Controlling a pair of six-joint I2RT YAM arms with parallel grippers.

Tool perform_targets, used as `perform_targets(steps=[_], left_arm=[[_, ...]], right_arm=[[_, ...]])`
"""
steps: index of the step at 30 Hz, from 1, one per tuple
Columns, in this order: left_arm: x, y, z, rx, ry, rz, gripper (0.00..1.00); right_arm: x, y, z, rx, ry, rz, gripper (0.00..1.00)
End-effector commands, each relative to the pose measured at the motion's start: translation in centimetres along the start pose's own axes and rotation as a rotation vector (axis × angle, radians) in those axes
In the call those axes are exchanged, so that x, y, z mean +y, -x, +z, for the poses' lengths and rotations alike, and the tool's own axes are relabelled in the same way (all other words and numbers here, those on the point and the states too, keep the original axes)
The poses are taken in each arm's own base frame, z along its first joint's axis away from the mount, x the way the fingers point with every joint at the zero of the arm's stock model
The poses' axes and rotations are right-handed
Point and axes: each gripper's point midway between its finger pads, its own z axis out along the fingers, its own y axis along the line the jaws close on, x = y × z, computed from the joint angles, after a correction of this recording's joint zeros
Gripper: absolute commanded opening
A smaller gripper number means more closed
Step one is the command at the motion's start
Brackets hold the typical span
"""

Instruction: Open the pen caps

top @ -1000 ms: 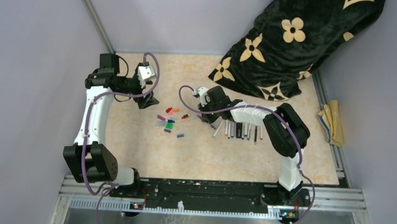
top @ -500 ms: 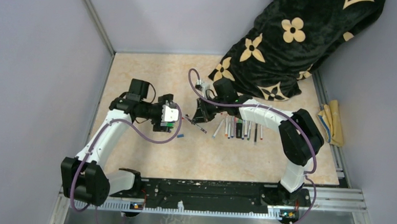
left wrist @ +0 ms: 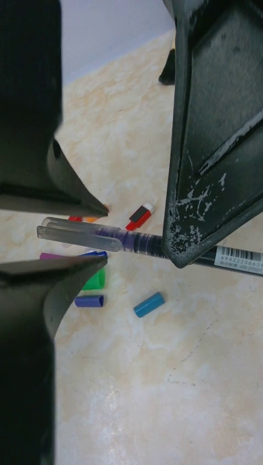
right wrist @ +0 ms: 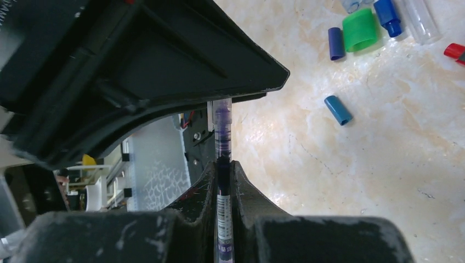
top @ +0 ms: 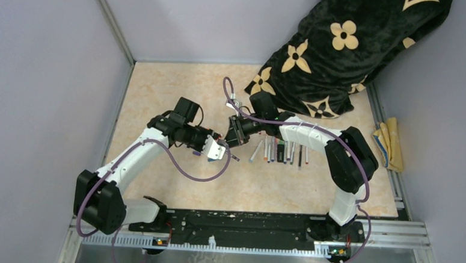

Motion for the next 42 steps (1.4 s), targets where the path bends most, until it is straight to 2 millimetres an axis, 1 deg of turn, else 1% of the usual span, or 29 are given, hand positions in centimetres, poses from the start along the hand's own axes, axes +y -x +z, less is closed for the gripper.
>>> perform_targets(steps=[1, 2, 4, 5, 6, 7, 8, 11, 18, 20, 22, 23, 24, 26, 27, 29, 32, 34, 39, 42], left_arm=[[-0.5, -0.6, 0.4, 0.063, -0.048, 0.026, 0.34], [-0.4, -0.4, 0.5, 0.061, -0.045, 0.026, 0.32], [-0.3, -0.1, 0.6, 0.058, -0.042, 0.033, 0.19], [-0.3, 0.0, 0.6, 0.059, -0.04, 0.038, 0.13], [-0.2, 0.0, 0.6, 0.065, -0.037, 0.043, 0.07], [-0.1, 0.0, 0.6, 0.069, -0.035, 0.05, 0.02], [0.0, 0.0, 0.5, 0.074, -0.028, 0.058, 0.0], [0.2, 0.0, 0.5, 0.08, -0.021, 0.07, 0.0], [0.8, -0.1, 0.3, 0.089, -0.01, 0.084, 0.0], [1.1, -0.1, 0.3, 0.09, -0.007, 0.08, 0.0], [1.3, 0.0, 0.2, 0.088, -0.006, 0.078, 0.0], [1.3, 0.0, 0.3, 0.088, -0.007, 0.078, 0.0], [1.3, 0.0, 0.3, 0.09, -0.007, 0.078, 0.0], [1.4, -0.2, 0.3, 0.094, -0.009, 0.081, 0.0], [1.4, -0.3, 0.3, 0.1, -0.008, 0.081, 0.0], [1.7, -1.0, 0.3, 0.137, 0.001, 0.073, 0.0], [2.1, -3.0, 0.3, 0.221, 0.004, 0.058, 0.0], [2.3, -4.5, 0.3, 0.257, -0.003, 0.046, 0.0], [3.4, -8.2, -0.6, 0.355, 0.038, 0.051, 0.0], [3.7, -9.7, -1.0, 0.39, 0.053, 0.044, 0.0]], right_arm=[[1.9, 1.8, 0.2, -0.018, 0.08, -0.046, 0.0], [1.8, 1.8, 0.2, -0.017, 0.079, -0.043, 0.0], [1.7, 1.8, 0.3, -0.02, 0.078, -0.036, 0.0], [1.6, 1.7, 0.4, -0.017, 0.076, -0.026, 0.02], [1.5, 1.7, 0.5, -0.021, 0.078, -0.018, 0.11], [1.4, 1.6, 0.6, -0.026, 0.082, -0.014, 0.17], [1.5, 1.5, 0.8, -0.028, 0.093, -0.008, 0.18], [1.3, 1.2, 1.1, -0.031, 0.11, 0.012, 0.2], [1.4, 0.5, 1.3, -0.01, 0.138, 0.04, 0.19], [1.7, 0.1, 1.4, 0.006, 0.156, 0.041, 0.22], [1.6, -0.3, 1.4, 0.019, 0.155, 0.038, 0.22], [1.5, -0.5, 1.5, 0.022, 0.148, 0.038, 0.21], [1.5, -0.5, 1.4, 0.02, 0.144, 0.038, 0.16], [1.5, -0.4, 1.4, 0.015, 0.137, 0.036, 0.0], [1.5, -0.4, 1.3, 0.011, 0.131, 0.035, 0.0], [1.1, -0.4, 1.0, -0.003, 0.105, 0.042, 0.0], [0.4, -1.2, 0.2, -0.005, 0.081, 0.067, 0.0], [-0.6, -2.2, -0.4, 0.003, 0.034, 0.077, 0.0], [-2.8, -5.2, -2.3, 0.03, -0.092, 0.115, 0.0], [-3.5, -6.6, -3.2, 0.038, -0.134, 0.124, 0.0]])
